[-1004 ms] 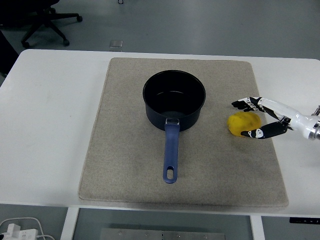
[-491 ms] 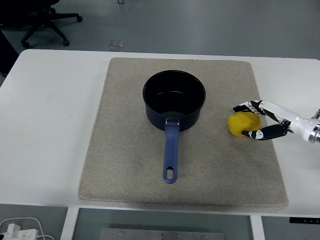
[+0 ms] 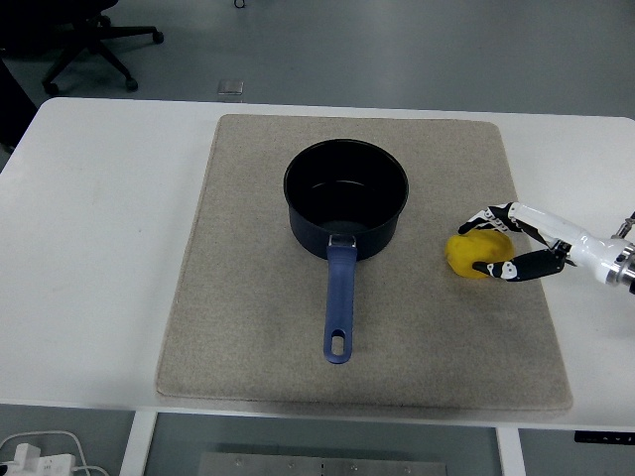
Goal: Put the potato in the blue pot
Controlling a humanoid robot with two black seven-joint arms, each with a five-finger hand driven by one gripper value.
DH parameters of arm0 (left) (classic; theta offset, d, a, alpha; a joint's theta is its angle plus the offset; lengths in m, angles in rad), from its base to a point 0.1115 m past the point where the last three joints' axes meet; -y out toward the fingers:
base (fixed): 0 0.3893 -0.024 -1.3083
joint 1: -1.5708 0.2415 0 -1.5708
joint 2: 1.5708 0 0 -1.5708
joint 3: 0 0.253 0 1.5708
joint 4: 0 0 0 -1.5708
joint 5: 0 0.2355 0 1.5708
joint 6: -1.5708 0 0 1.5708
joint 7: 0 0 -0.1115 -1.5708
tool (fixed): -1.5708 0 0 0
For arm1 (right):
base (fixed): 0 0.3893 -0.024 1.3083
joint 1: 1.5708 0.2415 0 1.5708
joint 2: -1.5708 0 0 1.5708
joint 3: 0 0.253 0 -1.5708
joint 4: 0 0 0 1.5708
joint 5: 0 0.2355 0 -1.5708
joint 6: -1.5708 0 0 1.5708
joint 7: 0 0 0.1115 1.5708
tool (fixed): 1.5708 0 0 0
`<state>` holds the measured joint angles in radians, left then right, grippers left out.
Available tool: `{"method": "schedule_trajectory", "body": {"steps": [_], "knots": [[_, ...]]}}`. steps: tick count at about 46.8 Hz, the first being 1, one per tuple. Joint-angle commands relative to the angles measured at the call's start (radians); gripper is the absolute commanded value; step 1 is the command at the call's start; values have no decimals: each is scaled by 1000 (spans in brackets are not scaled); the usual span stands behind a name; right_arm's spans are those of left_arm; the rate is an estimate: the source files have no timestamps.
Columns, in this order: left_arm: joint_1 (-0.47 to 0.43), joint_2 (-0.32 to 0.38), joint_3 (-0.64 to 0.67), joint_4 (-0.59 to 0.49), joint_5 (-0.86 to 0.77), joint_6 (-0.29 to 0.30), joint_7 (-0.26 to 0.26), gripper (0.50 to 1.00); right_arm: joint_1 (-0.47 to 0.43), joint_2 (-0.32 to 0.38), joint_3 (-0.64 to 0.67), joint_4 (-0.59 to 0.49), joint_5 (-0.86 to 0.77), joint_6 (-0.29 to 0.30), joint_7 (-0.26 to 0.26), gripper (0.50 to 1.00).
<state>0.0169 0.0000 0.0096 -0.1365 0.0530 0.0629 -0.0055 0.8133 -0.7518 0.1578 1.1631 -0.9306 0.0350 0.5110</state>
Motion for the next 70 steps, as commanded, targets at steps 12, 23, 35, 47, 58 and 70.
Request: {"method": "schedule_trajectory", "body": {"steps": [12,23,35,47,58,70], "knots": [[0,0,1,0,1,0,1,996,-14,2,-3,0,-4,0,26,507],[0,0,0,0,1,0,-1,996,-16,3,-3,0,-5,-10,26,500],[0,0,0,0,-1,0,-1,996,-14,2,-1,-11,-4,-10,26,500],[0,0,0,0,1,0,-1,996,-9,2,9,-25,6,-10,32,500],[0,0,1,0,1,0,1,996,3,-12,20,-23,16,0,34,500],[0,0,1,0,-1,0,-1,996,64,-20,22,-16,61,9,35,500]]}}
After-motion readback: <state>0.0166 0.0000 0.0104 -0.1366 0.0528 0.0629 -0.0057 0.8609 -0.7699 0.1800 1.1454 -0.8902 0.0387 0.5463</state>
